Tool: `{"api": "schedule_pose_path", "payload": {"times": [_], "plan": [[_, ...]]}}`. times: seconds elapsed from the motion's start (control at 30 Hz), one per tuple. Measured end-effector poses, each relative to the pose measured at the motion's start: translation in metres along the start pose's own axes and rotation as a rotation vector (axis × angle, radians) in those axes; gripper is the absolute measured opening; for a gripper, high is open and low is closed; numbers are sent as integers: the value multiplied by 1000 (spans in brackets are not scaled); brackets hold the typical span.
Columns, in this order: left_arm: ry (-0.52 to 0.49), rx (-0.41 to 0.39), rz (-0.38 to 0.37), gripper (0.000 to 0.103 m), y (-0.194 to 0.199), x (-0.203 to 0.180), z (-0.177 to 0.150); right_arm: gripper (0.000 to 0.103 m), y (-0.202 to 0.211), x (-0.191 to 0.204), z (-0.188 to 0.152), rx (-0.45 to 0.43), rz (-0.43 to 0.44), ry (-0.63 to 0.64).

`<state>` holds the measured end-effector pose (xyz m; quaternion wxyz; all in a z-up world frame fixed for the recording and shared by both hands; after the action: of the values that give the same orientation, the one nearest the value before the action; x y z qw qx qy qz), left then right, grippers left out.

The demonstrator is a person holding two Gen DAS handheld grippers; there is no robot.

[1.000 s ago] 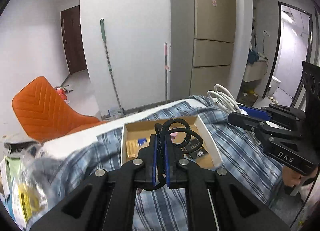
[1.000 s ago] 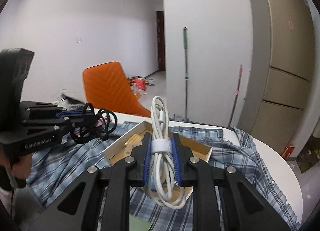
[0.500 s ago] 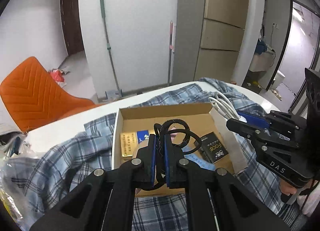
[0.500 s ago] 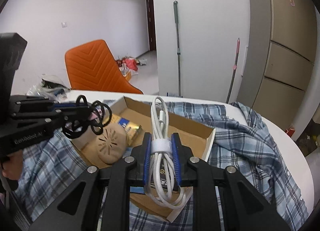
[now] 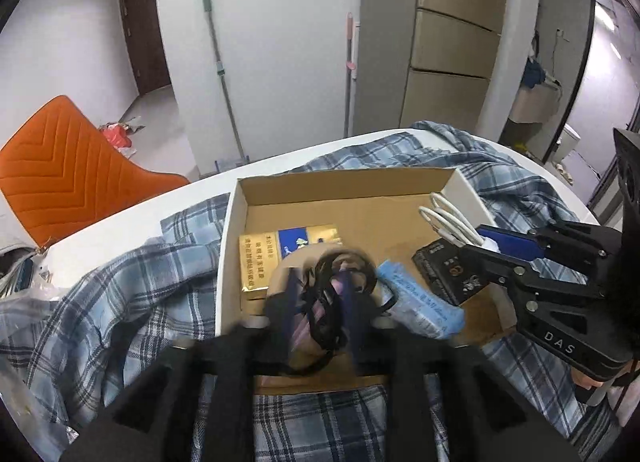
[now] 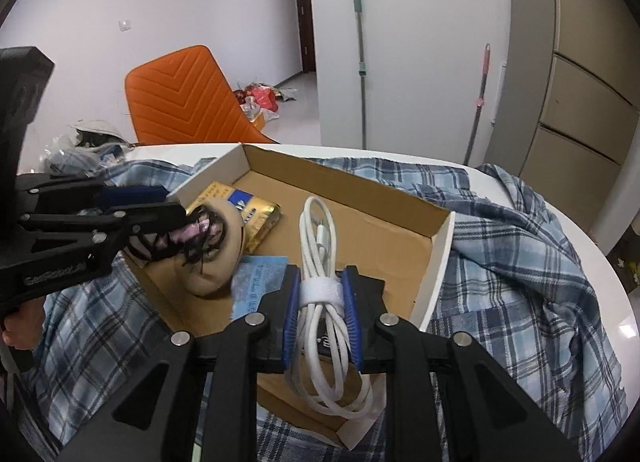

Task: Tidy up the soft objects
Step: 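Carry the cable and hair ties into the box and open both tools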

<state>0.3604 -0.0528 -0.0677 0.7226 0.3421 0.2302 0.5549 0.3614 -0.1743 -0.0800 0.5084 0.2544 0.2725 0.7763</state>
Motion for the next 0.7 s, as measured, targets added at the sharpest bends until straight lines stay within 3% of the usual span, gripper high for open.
{"api": "schedule_pose_path", "payload": {"times": [0.03,0.07,0.13,0.33,0.47,0.57,0.7], "plan": [[-5,-8,6,64,1,-1,0,21,-1,-1,0,8,-7,0],[-17,-18,16,66,1,-1,0,22,-3,-1,-1,19,-7,0],[-32,-28,52,66,4,-2,1,22,-5,-2,-2,32,0,-7],[-13,-73,47,66,31,0,9,22,11,-2,3,11,16,-19],[7,-109,22,66,65,-1,13,22,42,2,13,-41,26,-17],[17,-196,63,66,105,-4,16,22,70,8,17,-80,31,-1],[36,-269,50,66,153,-10,15,22,110,21,16,-144,23,37]]}}
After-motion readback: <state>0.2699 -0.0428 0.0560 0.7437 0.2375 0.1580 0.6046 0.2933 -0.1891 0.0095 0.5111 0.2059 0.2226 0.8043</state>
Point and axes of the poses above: each gripper's, at about its wrist camera, not at the fingertips, and y roughly against the way its jaws point, x to its left, z to its top, the point moved 4 cm from there along -y, roughly the way its jaws point, and after that the axes turned 5 degrees about z, right-handed, at the moved point
